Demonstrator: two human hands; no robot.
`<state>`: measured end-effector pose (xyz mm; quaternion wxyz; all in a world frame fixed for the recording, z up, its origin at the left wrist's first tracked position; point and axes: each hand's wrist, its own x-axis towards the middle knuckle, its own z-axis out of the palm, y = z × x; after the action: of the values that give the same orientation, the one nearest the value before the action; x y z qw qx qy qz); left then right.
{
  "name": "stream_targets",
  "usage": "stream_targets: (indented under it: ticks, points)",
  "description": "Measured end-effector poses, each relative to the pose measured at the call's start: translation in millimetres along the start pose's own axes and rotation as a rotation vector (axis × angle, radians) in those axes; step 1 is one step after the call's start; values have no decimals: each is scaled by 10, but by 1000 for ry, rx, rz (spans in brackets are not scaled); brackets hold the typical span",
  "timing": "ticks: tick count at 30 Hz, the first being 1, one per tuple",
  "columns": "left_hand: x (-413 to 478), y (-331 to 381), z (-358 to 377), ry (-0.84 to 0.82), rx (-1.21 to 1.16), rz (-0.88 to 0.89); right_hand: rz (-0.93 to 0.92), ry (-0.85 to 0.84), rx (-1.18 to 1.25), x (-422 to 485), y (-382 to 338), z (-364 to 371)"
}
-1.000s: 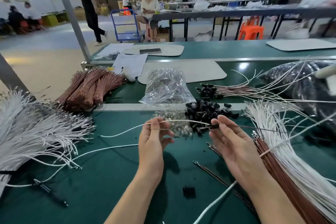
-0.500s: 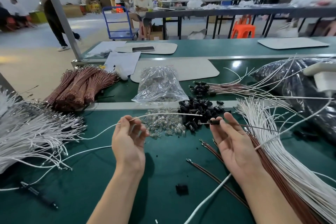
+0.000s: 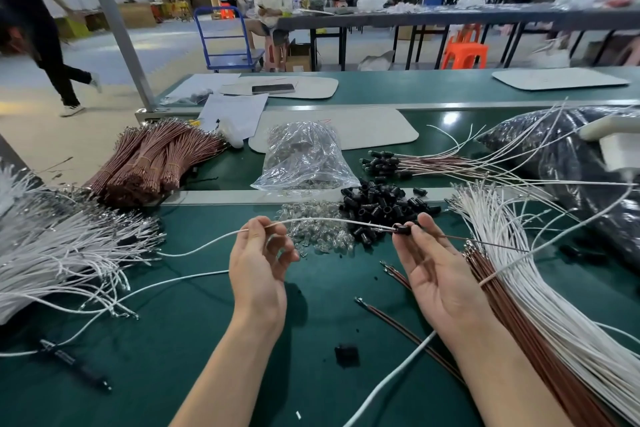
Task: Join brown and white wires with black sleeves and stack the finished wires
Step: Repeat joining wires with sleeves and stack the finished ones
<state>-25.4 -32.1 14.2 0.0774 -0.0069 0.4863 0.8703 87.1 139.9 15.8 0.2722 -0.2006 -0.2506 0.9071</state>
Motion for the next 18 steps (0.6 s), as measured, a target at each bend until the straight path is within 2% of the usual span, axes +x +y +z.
stream_targets:
  ticks: [4, 10, 13, 18]
  points:
    - [-3, -47, -1, -9, 69, -4, -11, -6, -1, -4, 13, -7]
    - [-9, -147, 24, -17, 390, 146, -67, 37, 12, 27, -10, -47]
    - [-1, -134, 14, -39, 345, 105, -105, 49, -27, 29, -11, -50]
    - [18, -72, 6, -39, 61, -98, -106, 33, -79, 1, 10, -31]
